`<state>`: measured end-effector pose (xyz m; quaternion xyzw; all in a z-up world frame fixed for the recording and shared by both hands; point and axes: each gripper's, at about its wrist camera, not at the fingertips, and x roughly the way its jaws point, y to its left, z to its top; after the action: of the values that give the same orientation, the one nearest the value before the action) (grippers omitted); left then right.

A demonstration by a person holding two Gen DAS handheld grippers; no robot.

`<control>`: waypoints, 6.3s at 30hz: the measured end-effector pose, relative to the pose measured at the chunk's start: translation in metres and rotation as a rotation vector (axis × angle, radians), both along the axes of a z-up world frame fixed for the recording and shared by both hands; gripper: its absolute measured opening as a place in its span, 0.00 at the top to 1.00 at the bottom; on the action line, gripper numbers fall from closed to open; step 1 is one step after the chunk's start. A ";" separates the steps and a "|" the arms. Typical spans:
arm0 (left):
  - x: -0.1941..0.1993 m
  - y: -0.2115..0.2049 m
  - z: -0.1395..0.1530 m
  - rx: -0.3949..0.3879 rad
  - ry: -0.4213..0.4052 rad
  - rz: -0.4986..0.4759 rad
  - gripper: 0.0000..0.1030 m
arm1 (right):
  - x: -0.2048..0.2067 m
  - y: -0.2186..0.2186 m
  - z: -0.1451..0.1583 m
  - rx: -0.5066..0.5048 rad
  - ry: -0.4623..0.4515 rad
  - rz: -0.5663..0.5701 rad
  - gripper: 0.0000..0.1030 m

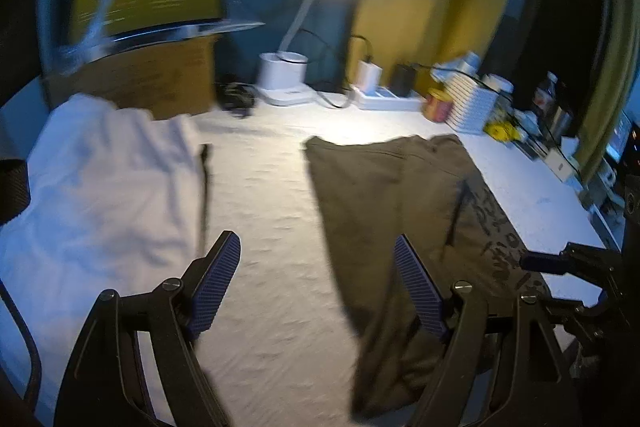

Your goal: Fold small clothes

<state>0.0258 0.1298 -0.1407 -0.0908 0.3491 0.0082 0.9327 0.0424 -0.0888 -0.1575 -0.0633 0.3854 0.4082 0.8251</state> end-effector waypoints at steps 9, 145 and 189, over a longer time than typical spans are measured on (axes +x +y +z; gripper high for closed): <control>0.065 -0.065 -0.012 0.070 0.083 -0.166 0.23 | 0.043 -0.069 -0.024 0.007 0.056 -0.164 0.39; -0.013 -0.076 -0.051 -0.162 0.180 -0.392 0.50 | 0.051 -0.086 -0.042 -0.045 0.042 -0.324 0.56; -0.050 -0.040 -0.030 -0.139 0.068 -0.196 0.35 | -0.054 -0.103 -0.060 -0.128 0.015 -0.293 0.91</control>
<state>-0.0245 0.0903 -0.1707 -0.1204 0.3872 -0.1040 0.9082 -0.0120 -0.1923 -0.2171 -0.0559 0.4217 0.2588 0.8672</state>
